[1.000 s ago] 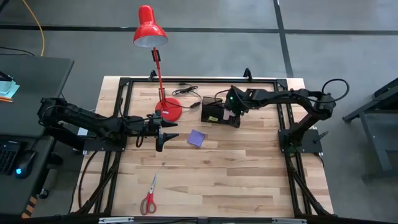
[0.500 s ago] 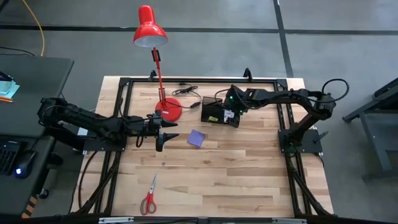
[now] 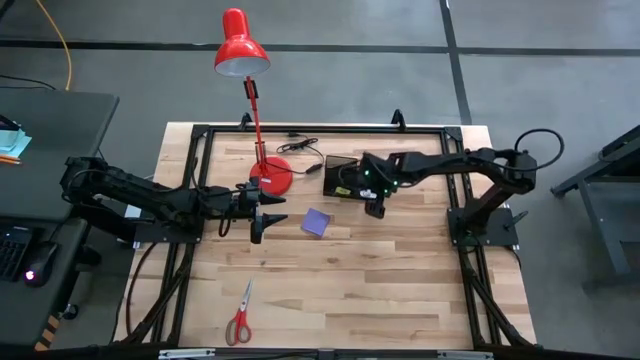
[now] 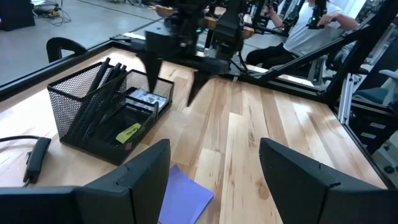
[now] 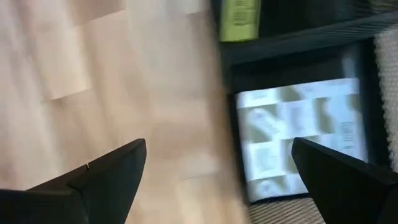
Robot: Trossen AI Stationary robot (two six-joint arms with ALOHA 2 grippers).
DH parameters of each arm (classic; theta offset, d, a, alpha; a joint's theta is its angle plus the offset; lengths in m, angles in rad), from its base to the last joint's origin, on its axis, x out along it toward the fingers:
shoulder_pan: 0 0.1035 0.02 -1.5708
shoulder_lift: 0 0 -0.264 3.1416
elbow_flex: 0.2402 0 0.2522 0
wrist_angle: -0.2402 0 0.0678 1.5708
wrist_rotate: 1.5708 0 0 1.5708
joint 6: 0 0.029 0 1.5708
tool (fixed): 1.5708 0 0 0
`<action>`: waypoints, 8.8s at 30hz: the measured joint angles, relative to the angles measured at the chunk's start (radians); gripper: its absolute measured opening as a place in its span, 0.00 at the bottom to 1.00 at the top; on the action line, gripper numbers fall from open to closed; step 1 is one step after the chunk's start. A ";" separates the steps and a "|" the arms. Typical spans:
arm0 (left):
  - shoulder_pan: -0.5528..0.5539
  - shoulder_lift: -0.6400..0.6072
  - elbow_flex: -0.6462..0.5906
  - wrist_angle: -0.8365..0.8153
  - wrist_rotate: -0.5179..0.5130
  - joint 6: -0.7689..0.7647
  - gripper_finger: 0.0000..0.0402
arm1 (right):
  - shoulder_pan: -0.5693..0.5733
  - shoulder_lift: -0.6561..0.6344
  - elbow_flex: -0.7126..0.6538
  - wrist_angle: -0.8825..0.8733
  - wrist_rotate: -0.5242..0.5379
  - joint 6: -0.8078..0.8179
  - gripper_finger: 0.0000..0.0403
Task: Pick and place office supplies into organizer
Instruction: Put the purple sticky notes into the black desk organizer
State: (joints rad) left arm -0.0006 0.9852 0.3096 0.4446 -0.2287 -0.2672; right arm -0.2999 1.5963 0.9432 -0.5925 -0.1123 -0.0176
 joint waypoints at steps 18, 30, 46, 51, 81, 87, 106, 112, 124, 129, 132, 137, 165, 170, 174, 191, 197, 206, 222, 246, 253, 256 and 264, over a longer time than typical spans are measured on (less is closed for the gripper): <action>0.000 0.000 0.000 0.000 0.000 0.000 0.58 | 0.401 0.100 0.129 0.175 0.176 0.473 0.98; 0.000 0.000 0.000 0.000 0.000 0.000 0.58 | 0.506 0.318 0.186 0.555 0.198 0.611 0.98; 0.000 0.000 0.000 0.000 0.000 0.000 0.58 | 0.556 0.615 0.741 0.049 0.383 0.250 0.97; 0.000 0.000 0.000 0.000 0.000 0.000 0.58 | 0.557 0.711 0.866 -0.136 0.474 0.260 0.97; 0.000 0.000 0.000 0.000 0.000 0.000 0.58 | 0.529 0.725 0.989 -0.422 0.497 0.537 0.99; 0.000 0.000 0.000 0.001 0.000 0.000 0.58 | 0.484 0.683 0.987 -0.478 0.446 0.525 0.99; 0.000 0.000 0.000 0.001 0.000 0.000 0.58 | 0.399 0.643 0.988 -0.370 -0.080 0.523 0.99; 0.000 0.000 0.000 0.001 0.000 0.000 0.58 | 0.407 0.634 0.988 -0.310 0.028 0.605 0.99; 0.000 0.000 0.000 -0.004 0.000 0.000 0.58 | 0.421 0.588 1.007 -0.503 0.296 0.623 0.99; 0.000 0.000 0.000 -0.005 0.000 0.000 0.58 | 0.420 0.589 1.006 -0.506 0.306 0.572 0.98; 0.000 0.000 0.000 -0.006 0.000 0.000 0.58 | 0.421 0.589 1.006 -0.499 0.323 0.563 0.99; 0.000 0.000 0.000 -0.006 0.000 0.000 0.58 | 0.406 0.589 1.006 -0.481 0.226 0.577 0.99; 0.000 0.000 0.000 -0.001 0.000 0.000 0.58 | 0.271 0.634 1.005 -0.440 0.076 0.440 0.99; 0.000 0.000 0.000 0.000 0.000 0.000 0.58 | 0.265 0.672 1.005 -0.461 0.056 0.423 0.99; 0.000 0.000 0.000 0.000 0.000 0.000 0.58 | 0.265 0.694 1.005 -0.463 0.052 0.399 0.99; 0.000 0.000 0.000 -0.001 0.000 0.000 0.58 | 0.260 0.747 1.005 -0.424 0.000 0.331 0.99; 0.000 0.000 0.000 -0.001 0.000 0.000 0.58 | 0.260 0.748 1.005 -0.421 0.053 0.319 0.99; 0.000 0.000 0.000 -0.001 0.000 0.000 0.58 | 0.260 0.748 1.005 -0.427 0.093 0.304 0.99; 0.000 0.000 0.000 -0.001 0.000 0.000 0.58 | 0.259 0.793 1.011 -0.442 0.083 0.304 0.99; 0.000 0.000 0.000 -0.001 0.002 0.000 0.58 | 0.284 0.801 1.038 -0.501 0.070 0.327 0.68; -0.001 0.000 0.000 -0.001 0.005 0.001 0.58 | 0.307 0.809 1.103 -0.605 0.059 0.323 0.54; 0.000 0.000 0.000 -0.001 0.005 0.001 0.58 | 0.314 0.809 1.129 -0.673 0.058 0.331 0.50; 0.000 0.000 0.000 -0.001 0.027 -0.001 0.58 | 0.351 0.751 1.149 -0.743 0.072 0.385 0.42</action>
State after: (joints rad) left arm -0.0002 0.9852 0.3092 0.4438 -0.2012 -0.2677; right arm 0.0509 2.3471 2.0920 -1.3356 -0.0399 0.3676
